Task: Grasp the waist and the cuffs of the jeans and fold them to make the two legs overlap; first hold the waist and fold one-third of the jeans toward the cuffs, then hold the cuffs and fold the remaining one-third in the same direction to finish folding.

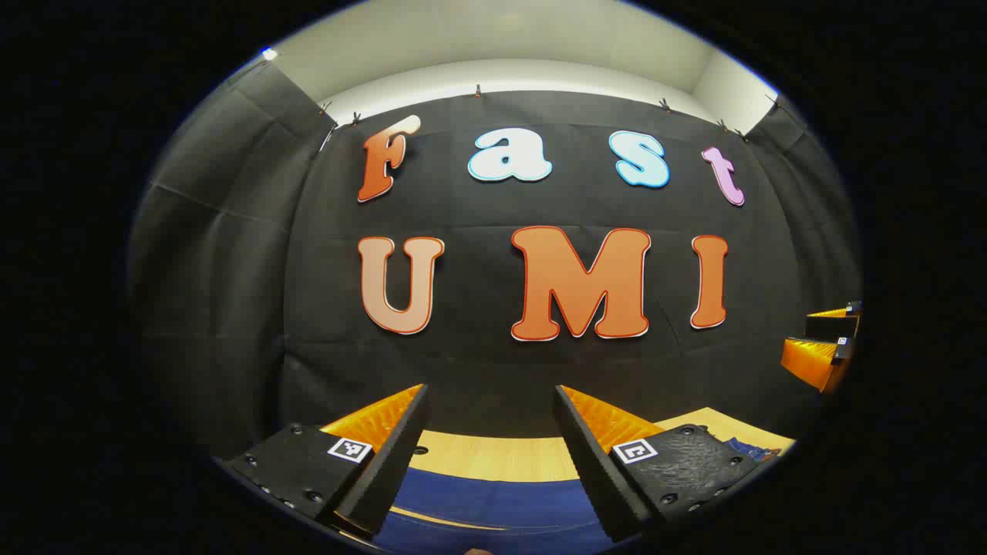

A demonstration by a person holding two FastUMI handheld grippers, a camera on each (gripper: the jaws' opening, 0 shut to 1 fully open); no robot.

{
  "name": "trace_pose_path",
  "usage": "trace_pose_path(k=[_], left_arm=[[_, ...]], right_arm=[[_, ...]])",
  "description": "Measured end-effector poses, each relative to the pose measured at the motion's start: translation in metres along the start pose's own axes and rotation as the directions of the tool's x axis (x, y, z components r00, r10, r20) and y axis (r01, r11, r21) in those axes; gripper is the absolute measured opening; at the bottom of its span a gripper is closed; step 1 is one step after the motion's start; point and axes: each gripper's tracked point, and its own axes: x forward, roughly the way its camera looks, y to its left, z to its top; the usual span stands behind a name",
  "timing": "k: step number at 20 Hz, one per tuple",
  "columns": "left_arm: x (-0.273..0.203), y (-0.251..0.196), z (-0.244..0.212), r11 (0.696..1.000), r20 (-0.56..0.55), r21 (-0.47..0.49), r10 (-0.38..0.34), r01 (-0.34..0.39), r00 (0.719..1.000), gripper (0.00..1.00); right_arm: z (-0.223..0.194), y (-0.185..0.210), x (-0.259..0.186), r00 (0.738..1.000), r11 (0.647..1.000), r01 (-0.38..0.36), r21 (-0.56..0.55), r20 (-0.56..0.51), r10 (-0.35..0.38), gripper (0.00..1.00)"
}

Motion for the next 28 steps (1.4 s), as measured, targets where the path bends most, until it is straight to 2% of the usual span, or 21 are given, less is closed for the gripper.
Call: trace_pose_path(k=[3, 5, 8, 9, 10, 11, 12, 18, 19, 20, 22, 23, 25, 26, 28], left_arm=[[0.01, 0.006, 0.001, 1.0, 0.015, 0.006, -0.007, 0.007, 1.0, 0.96], [0.016, 0.007, -0.002, 1.0, 0.014, 0.002, -0.019, 0.019, 1.0, 0.96], [0.022, 0.005, 0.0, 0.999, 0.022, -0.003, -0.037, 0.037, 0.999, 0.96], [0.025, 0.003, 0.0, 0.999, 0.025, 0.0, -0.045, 0.046, 0.999, 0.97], [0.027, 0.003, -0.001, 0.999, 0.024, 0.001, -0.045, 0.045, 0.999, 0.96], [0.026, 0.004, -0.002, 0.999, 0.021, 0.003, -0.049, 0.049, 0.999, 0.96], [0.027, 0.006, -0.001, 0.999, 0.023, 0.005, -0.046, 0.046, 0.999, 0.96], [0.03, 0.017, -0.001, 1.0, 0.029, 0.02, -0.024, 0.024, 0.999, 0.96], [0.028, 0.02, -0.001, 1.0, 0.031, 0.022, -0.022, 0.021, 0.999, 0.96], [0.028, 0.021, -0.002, 1.0, 0.027, 0.024, -0.018, 0.017, 0.999, 0.96], [0.026, 0.027, -0.002, 1.0, 0.027, 0.025, -0.006, 0.005, 1.0, 0.97], [0.026, 0.03, -0.003, 1.0, 0.028, 0.025, 0.001, -0.002, 1.0, 0.97], [0.023, 0.037, -0.002, 0.999, 0.03, 0.028, 0.014, -0.014, 0.999, 0.97], [0.022, 0.039, -0.001, 0.999, 0.032, 0.03, 0.016, -0.017, 0.999, 0.97], [0.018, 0.044, 0.003, 0.999, 0.043, 0.037, 0.022, -0.023, 0.999, 0.97]], right_arm=[[-0.004, -0.005, 0.0, 0.999, 0.999, 0.037, 0.001, -0.016, -0.037, 0.93], [-0.006, -0.004, 0.002, 0.999, 0.999, 0.046, 0.009, -0.028, -0.046, 1.0], [-0.003, -0.005, 0.006, 0.998, 0.998, 0.064, 0.012, -0.024, -0.064, 0.94], [-0.003, -0.005, 0.009, 0.998, 0.998, 0.063, 0.012, -0.02, -0.063, 1.0], [-0.004, -0.004, 0.01, 0.998, 0.998, 0.065, 0.006, -0.021, -0.065, 0.93], [-0.005, -0.006, 0.013, 0.997, 0.998, 0.07, 0.005, -0.025, -0.07, 0.93], [-0.005, -0.004, 0.014, 0.998, 0.998, 0.066, 0.015, -0.026, -0.066, 0.97], [-0.007, 0.0, 0.024, 0.998, 0.998, 0.057, 0.022, -0.026, -0.056, 0.97], [-0.007, 0.002, 0.025, 0.998, 0.998, 0.05, 0.024, -0.025, -0.05, 0.93], [-0.007, 0.003, 0.026, 0.999, 0.999, 0.048, 0.025, -0.027, -0.048, 1.0], [-0.007, 0.008, 0.028, 0.999, 0.999, 0.039, 0.031, -0.027, -0.038, 0.97], [-0.006, 0.009, 0.029, 0.999, 0.999, 0.032, 0.034, -0.028, -0.031, 1.0], [-0.007, 0.011, 0.029, 0.999, 0.999, 0.029, 0.031, -0.027, -0.028, 1.0], [-0.005, 0.012, 0.029, 0.999, 0.999, 0.025, 0.027, -0.021, -0.024, 0.93], [-0.004, 0.012, 0.029, 1.0, 1.0, 0.027, 0.016, -0.017, -0.027, 0.97]])
